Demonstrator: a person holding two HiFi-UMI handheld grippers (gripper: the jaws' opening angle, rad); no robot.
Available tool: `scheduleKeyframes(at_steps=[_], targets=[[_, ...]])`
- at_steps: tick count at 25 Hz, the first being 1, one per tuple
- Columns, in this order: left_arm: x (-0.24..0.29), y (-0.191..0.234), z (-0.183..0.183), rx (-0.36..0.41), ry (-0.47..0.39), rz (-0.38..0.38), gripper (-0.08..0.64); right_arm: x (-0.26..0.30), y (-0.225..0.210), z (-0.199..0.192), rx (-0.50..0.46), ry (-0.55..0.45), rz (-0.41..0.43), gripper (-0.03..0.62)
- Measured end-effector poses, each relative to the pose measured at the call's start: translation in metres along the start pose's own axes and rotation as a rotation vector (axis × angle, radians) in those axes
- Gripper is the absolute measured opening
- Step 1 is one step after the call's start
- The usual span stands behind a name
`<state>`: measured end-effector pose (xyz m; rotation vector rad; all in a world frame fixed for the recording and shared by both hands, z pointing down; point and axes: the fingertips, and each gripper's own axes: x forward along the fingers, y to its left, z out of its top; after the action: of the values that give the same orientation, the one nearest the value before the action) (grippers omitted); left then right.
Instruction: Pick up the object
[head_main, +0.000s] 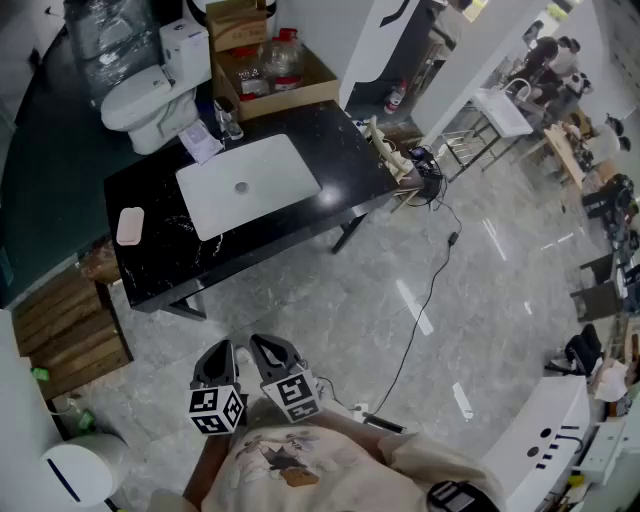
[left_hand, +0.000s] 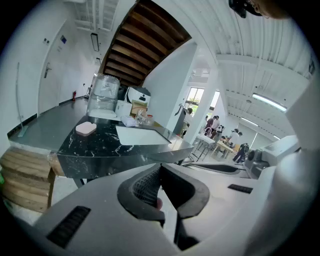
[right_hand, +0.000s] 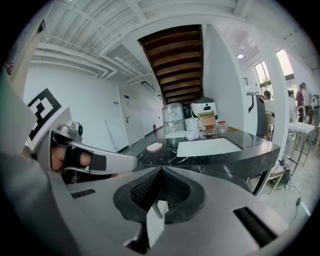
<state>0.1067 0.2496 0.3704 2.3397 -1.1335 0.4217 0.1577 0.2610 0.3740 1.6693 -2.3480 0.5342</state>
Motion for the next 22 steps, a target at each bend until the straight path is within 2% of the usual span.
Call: scheduleKeyframes(at_steps=[4, 11, 14, 17, 22], targets=[[-0.042, -0.063, -0.052, -0.003, 0.047, -0.018, 0.014, -0.065, 0.003, -0.036, 0.023, 0.002, -0.003, 0.017], [-0.058, -0.092, -0.053, 0.064, 0.035, -0.013, 0.014, -0.113, -0.001, -0.038, 0.016, -0.026, -0.019, 0.017], [-0.064, -0.108, -0.059, 0.097, 0.039, -0.023, 0.014, -0.119, -0.002, -0.042, 0.059, -0.023, -0.009, 0.017], [-0.074, -0.109, -0.064, 0.104, 0.02, -0.004, 0.014, -0.124, 0.005, -0.043, 0.052, -0.031, 0.007, 0.017], [-0.092, -0.092, -0.079, 0.059, 0.008, 0.07, 0.014, -0.124, 0.014, -0.059, 0.046, -0.02, 0.033, 0.017]])
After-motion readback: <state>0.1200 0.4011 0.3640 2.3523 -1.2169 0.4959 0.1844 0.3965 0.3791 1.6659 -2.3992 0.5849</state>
